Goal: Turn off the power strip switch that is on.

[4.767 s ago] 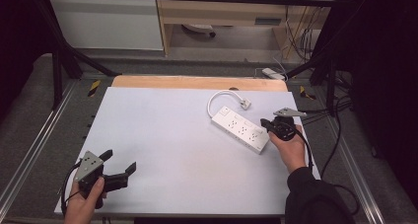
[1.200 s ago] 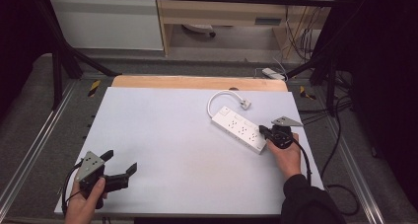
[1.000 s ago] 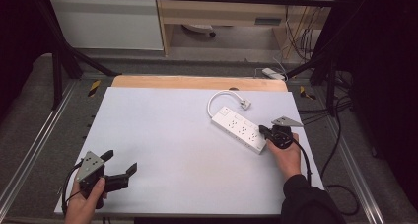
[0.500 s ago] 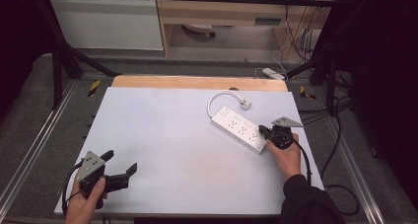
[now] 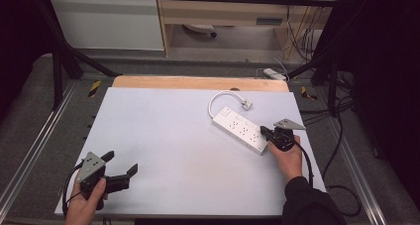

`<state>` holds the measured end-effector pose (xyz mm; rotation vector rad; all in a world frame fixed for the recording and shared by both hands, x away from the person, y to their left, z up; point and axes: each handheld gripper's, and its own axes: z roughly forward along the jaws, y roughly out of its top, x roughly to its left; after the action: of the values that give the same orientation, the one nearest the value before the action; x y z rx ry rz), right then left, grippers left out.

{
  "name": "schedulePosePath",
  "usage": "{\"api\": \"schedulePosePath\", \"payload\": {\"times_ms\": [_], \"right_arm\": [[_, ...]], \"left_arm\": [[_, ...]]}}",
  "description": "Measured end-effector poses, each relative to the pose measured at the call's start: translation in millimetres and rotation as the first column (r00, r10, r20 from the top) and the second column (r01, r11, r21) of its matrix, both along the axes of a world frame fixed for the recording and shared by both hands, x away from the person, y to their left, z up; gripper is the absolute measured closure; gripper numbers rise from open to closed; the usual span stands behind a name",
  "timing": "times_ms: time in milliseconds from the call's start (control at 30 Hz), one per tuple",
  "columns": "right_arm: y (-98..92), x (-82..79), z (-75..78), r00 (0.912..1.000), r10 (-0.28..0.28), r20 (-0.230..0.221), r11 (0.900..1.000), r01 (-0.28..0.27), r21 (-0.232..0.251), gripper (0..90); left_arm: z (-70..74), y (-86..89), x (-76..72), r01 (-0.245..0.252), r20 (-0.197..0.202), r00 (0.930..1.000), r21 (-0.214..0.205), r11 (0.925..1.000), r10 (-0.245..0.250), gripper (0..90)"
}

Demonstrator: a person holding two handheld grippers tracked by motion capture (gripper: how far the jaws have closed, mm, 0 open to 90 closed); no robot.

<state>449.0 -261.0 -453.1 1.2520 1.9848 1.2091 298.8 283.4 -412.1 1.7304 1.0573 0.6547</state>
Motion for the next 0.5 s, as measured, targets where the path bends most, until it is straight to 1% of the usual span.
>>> {"api": "schedulePosePath", "payload": {"times_ms": [267, 333, 367, 467, 500], "right_arm": [[0.6, -0.4, 0.1, 1.0, -0.002, -0.002, 1.0, 0.002, -0.009, 90.0], [-0.2, -0.3, -0.3, 1.0, -0.002, -0.004, 1.0, 0.002, 0.0, 90.0], [-0.7, -0.5, -1.0, 1.0, -0.007, -0.007, 0.9999, 0.007, -0.007, 90.0], [-6.1, -1.3, -2.0, 0.9998, -0.022, -0.004, 0.9997, 0.022, 0.006, 90.0], [-6.8, -1.7, -1.9, 0.9998, -0.018, -0.003, 0.9998, 0.018, 0.002, 90.0]], "left_arm": [[0.0, 0.1, 0.1, 0.0, 0.0, 1.0, 0.0, 1.0, 0.0, 5.2], [0.0, -0.1, 0.0, 0.002, 0.0, 1.0, 0.0, 1.0, -0.002, 5.2], [0.0, 0.0, 0.0, 0.002, 0.001, 1.0, 0.0, 1.0, -0.002, 5.2], [-0.1, 0.0, 0.1, 0.001, 0.0, 1.0, -0.001, 1.0, -0.001, 5.2], [-0.1, -0.1, 0.2, 0.001, -0.001, 1.0, 0.001, 1.0, -0.001, 5.2]]}}
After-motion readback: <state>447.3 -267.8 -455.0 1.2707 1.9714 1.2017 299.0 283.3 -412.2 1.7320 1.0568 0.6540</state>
